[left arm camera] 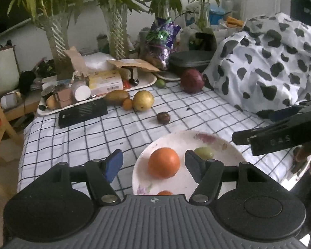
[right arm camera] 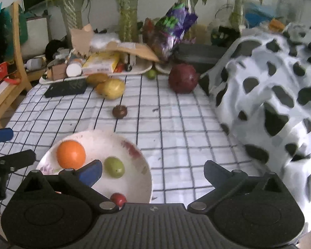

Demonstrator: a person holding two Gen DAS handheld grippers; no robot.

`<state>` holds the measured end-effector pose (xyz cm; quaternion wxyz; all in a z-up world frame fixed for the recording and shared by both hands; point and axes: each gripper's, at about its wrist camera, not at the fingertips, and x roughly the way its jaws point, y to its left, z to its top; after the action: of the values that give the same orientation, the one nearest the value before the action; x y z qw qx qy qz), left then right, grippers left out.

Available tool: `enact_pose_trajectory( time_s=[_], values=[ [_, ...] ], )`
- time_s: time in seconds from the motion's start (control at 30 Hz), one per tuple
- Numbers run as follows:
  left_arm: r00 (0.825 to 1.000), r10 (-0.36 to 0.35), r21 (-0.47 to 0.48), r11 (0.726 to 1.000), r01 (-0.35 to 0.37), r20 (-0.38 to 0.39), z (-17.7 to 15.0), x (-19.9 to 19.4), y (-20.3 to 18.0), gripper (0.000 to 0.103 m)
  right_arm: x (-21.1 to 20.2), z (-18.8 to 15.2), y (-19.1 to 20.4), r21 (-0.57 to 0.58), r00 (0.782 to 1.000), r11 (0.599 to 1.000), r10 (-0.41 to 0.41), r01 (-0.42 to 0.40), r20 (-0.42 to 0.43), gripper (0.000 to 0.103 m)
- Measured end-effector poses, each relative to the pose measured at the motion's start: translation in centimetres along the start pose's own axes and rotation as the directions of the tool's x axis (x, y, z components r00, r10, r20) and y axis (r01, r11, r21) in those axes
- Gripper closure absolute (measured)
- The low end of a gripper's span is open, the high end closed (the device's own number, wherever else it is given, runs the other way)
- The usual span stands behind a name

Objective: Organize fruits
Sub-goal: 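Withdraw both tools from the plate toward the remaining fruits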

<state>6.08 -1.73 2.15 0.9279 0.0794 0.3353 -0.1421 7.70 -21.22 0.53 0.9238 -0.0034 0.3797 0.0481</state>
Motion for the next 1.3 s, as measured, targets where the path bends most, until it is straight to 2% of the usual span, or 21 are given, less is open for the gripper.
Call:
enact_pose_trajectory(
  time_s=[0.1,0.23,0.53,0.7,1.03,1.3],
  values=[
    [1.0,-0.006,-0.008,1.0,0.006,0.021,0.4,0.1,0.0,0.038,-0.5,-0.1,-0.5,-0.018,0.999,1.0,-0.013,0.014,0.044,0.0],
    [1.0,-0.008,-0.013,1.0,0.009,0.017,0.6,0.6,0.0,0.038,0.9,-0.9,-1.4,-0.007,0.998,0.998,-0.064,0.065,0.02,0.0],
    [0.999,0.002,0.033,0.999,-0.003,0.039,0.7,0.9,0.7,0.038,1.9,-0.7,-2.2,0.034,0.997,0.997,-0.067,0.065,0.038,0.0],
    [0.999,-0.008,0.011,1.0,0.008,0.04,1.2,1.8,1.5,0.038,2.1,0.1,-2.3,0.026,0.995,0.998,-0.057,0.055,0.083,0.0],
    [0.999,-0.037,0.049,0.998,0.037,0.004,2.2,4.3,1.8,0.039,3.9,1.3,-2.3,0.011,0.997,0.999,-0.04,0.039,0.069,0.0],
    [0.999,-0.041,0.068,0.997,0.041,0.001,3.4,6.7,2.5,0.038,6.0,2.7,-1.8,-0.028,0.999,0.999,0.023,-0.022,0.045,0.0]
  ],
)
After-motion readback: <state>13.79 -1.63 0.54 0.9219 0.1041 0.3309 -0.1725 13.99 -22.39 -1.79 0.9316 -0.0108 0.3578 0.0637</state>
